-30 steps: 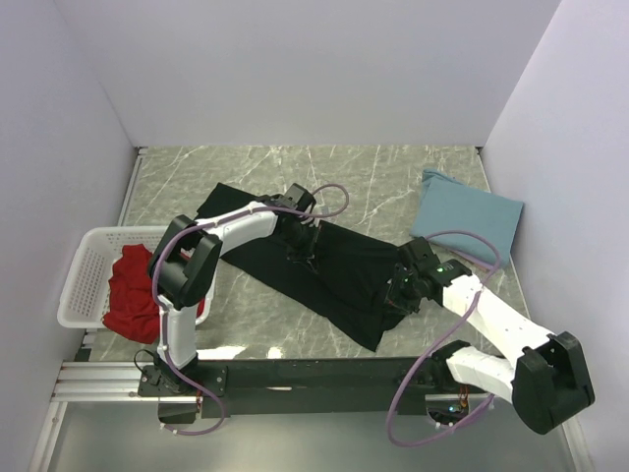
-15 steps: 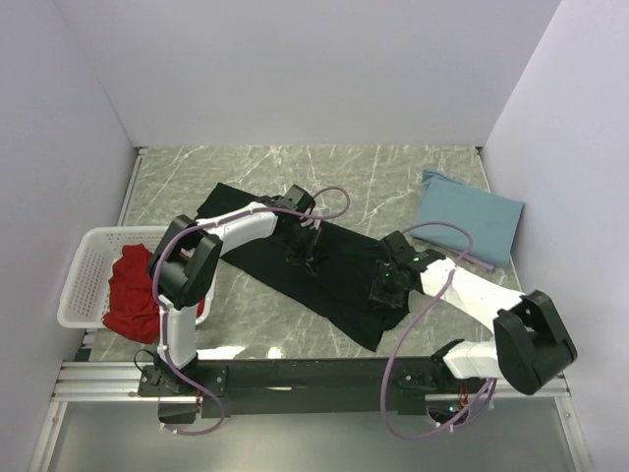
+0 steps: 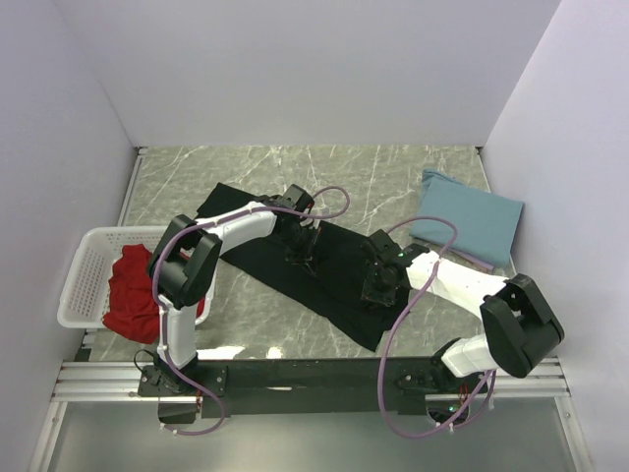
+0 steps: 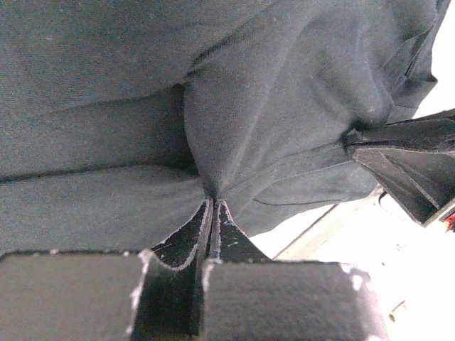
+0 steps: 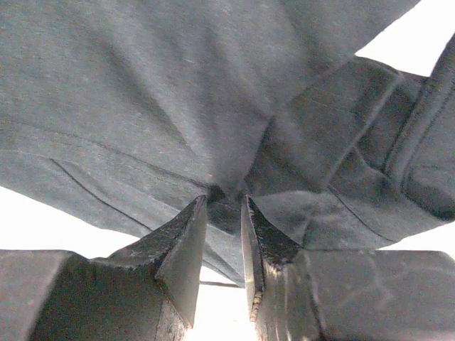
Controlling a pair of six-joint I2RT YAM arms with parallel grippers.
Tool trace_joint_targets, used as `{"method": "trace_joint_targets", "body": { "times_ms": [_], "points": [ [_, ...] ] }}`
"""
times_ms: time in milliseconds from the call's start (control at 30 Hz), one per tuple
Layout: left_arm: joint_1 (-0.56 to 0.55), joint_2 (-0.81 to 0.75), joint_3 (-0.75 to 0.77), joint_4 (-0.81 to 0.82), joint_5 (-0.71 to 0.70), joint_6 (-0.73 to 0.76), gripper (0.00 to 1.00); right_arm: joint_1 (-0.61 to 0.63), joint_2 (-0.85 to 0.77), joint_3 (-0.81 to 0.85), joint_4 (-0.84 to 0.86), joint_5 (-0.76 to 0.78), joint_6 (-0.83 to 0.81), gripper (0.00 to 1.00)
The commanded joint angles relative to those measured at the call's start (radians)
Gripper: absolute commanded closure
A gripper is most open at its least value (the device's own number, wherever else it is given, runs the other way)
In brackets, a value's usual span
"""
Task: Fold and stack the t-shirts
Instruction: Fold the tshirt
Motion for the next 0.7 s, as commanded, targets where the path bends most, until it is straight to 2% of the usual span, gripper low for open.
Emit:
{"method": "trace_joint_targets", "body": {
  "times_ms": [0, 167, 433, 533, 633, 667],
  "points": [
    [0.006, 0.003, -0.001, 0.004, 0.026, 0.020, 1.00, 0.008, -0.031, 0.034, -0.057, 0.039, 0.021, 0.66],
    [0.009, -0.004, -0.005, 0.010, 0.026, 0.014, 1.00, 0.010, -0.020, 0.033, -0.081, 0.039, 0.026, 0.65],
    [0.012, -0.005, -0.005, 0.007, 0.022, 0.018, 1.00, 0.012, 0.012, 0.025, -0.023, 0.003, 0.006, 0.66],
    [0.013, -0.007, -0.013, 0.013, 0.022, 0.015, 1.00, 0.013, 0.034, 0.022, 0.001, -0.033, -0.009, 0.69],
    [0.013, -0.010, -0.022, 0.020, 0.023, 0.010, 1.00, 0.013, 0.057, 0.022, 0.017, -0.057, -0.021, 0.77],
    [0.013, -0.011, -0.024, 0.020, 0.023, 0.007, 1.00, 0.013, 0.063, 0.025, 0.017, -0.059, -0.025, 0.83]
  ]
}}
